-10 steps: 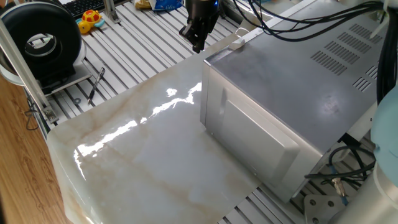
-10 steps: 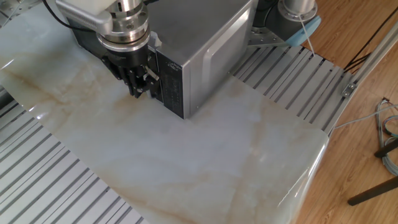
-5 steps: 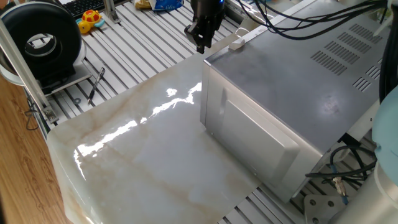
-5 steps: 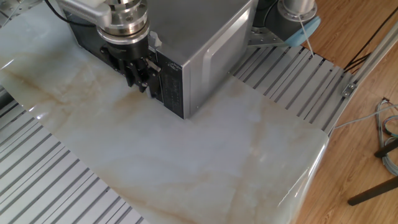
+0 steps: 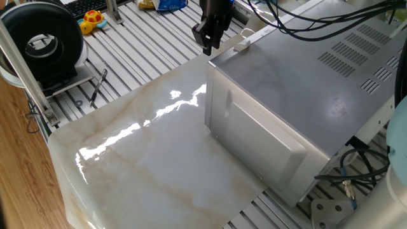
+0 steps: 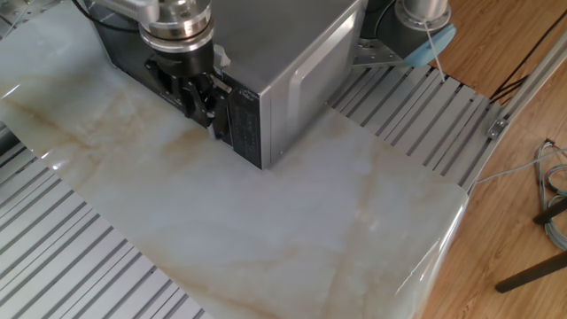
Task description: Open the microwave door
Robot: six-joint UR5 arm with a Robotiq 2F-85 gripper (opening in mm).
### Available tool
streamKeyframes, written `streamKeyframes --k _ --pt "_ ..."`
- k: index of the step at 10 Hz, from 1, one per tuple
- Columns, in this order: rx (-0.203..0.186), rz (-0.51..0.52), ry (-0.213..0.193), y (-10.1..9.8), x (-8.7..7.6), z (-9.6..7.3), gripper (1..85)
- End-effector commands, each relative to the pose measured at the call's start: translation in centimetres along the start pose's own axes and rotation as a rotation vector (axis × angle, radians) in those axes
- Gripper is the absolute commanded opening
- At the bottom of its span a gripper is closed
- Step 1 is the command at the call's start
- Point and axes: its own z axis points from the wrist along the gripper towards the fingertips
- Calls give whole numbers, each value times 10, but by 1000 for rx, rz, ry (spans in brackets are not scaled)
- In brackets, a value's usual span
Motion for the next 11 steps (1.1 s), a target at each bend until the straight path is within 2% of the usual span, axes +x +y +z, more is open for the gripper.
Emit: streamKeyframes --k 1,3,7,9,11 --pt "5 6 14 -19 5 4 357" --pt "-3 69 10 -15 3 6 363" --pt "7 180 10 -18 3 6 363" --pt "-6 238 14 -17 7 6 363" --pt "-18 256 22 -15 18 3 360"
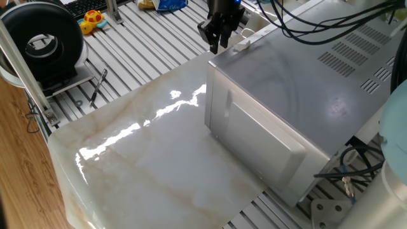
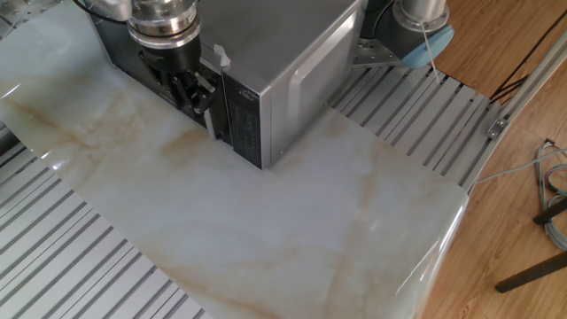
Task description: Open the microwave door
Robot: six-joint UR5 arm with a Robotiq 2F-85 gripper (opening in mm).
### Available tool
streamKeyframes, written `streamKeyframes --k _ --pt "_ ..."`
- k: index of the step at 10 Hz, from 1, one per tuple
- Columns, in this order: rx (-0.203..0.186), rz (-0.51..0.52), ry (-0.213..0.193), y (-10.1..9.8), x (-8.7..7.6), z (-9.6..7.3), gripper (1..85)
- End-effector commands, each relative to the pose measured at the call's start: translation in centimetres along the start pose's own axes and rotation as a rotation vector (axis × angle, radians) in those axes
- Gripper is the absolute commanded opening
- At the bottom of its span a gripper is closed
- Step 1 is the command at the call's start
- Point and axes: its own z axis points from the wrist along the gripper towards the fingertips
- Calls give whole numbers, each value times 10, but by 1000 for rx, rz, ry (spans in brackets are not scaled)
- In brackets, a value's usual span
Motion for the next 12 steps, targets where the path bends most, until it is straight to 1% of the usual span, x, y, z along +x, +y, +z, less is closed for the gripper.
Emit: streamKeyframes --k 1,2,3,6,7,8,10,12 --pt "-9 38 -17 -2 1 -3 360" --pt "8 30 -41 -7 -6 -3 360" --pt "23 30 -25 -10 -1 -3 357" --pt "-5 39 10 -3 11 -2 357" --pt "-2 39 25 -2 16 -2 357" --pt "-5 45 28 1 18 -2 353" --pt "8 22 17 -3 17 3 353" --pt "6 20 16 -2 17 4 353"
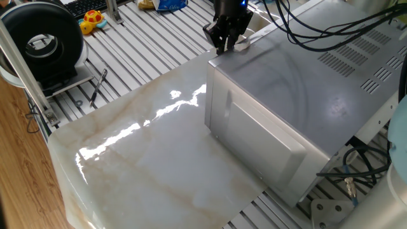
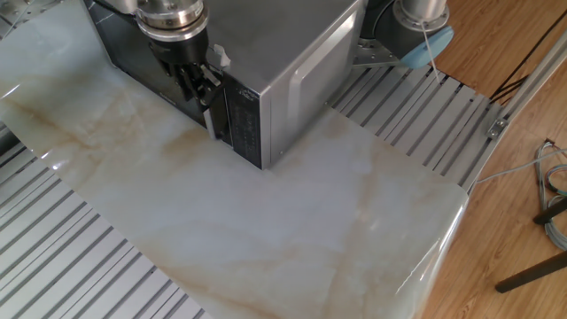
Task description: Open the microwave door
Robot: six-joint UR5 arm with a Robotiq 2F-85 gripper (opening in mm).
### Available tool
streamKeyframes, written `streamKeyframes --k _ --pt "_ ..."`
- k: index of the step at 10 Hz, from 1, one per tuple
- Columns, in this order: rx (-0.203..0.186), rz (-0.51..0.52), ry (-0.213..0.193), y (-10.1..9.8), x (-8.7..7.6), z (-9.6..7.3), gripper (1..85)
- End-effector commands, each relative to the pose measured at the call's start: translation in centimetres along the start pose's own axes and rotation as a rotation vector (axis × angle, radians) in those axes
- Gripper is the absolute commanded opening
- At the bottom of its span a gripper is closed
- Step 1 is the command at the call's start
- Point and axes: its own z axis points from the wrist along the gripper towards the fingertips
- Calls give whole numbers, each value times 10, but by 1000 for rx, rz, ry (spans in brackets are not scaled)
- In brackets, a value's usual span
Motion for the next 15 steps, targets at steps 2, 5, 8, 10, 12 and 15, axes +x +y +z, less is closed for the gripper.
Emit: streamKeyframes --k 2,5,8,10,12,15 --pt "-15 -33 -11 2 1 5 353" --pt "-17 -69 -4 4 4 8 347" --pt "-16 -90 -4 3 5 9 340" --pt "-13 -92 -5 1 5 8 333" --pt "-18 -93 -5 0 6 9 327" --pt "-23 -95 -7 1 6 8 320"
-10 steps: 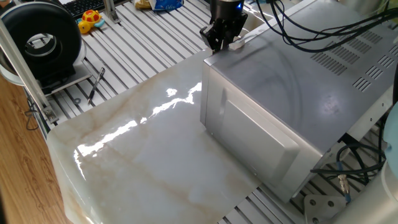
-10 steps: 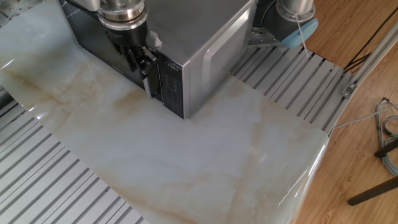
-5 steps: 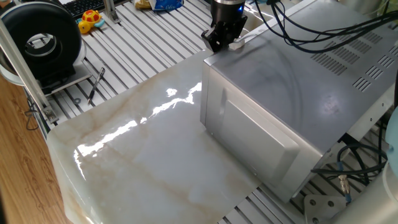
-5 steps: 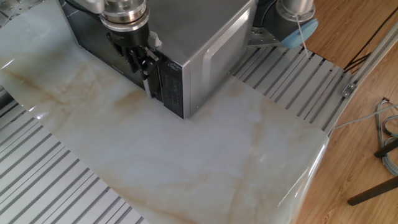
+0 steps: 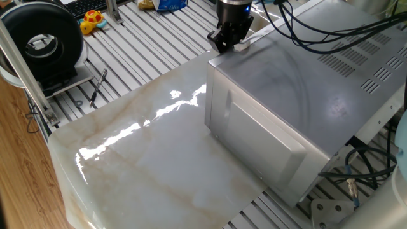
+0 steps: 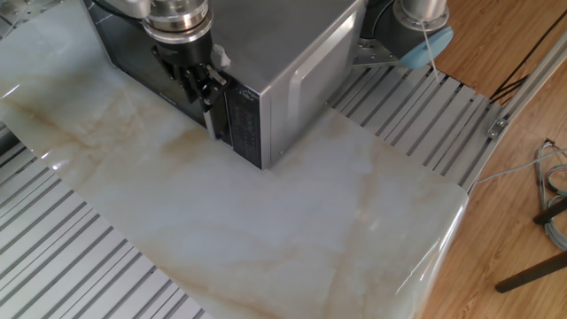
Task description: Open the microwave door
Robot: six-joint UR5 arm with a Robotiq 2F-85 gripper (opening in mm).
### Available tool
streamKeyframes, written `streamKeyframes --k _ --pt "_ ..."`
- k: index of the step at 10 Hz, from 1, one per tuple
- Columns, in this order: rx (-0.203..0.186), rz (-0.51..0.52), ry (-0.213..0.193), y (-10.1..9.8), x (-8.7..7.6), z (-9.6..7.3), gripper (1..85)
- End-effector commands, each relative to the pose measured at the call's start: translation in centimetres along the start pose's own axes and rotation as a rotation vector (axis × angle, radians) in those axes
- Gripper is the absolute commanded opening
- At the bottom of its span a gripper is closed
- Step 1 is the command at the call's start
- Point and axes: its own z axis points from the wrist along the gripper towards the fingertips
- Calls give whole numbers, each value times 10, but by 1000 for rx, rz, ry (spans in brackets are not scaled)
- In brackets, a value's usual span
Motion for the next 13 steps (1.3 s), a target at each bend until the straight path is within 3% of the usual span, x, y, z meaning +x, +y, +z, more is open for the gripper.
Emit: streamKeyframes --k 1,13 --pt "-15 -1 -5 2 0 -1 320" --pt "-23 -2 -8 1 4 0 310"
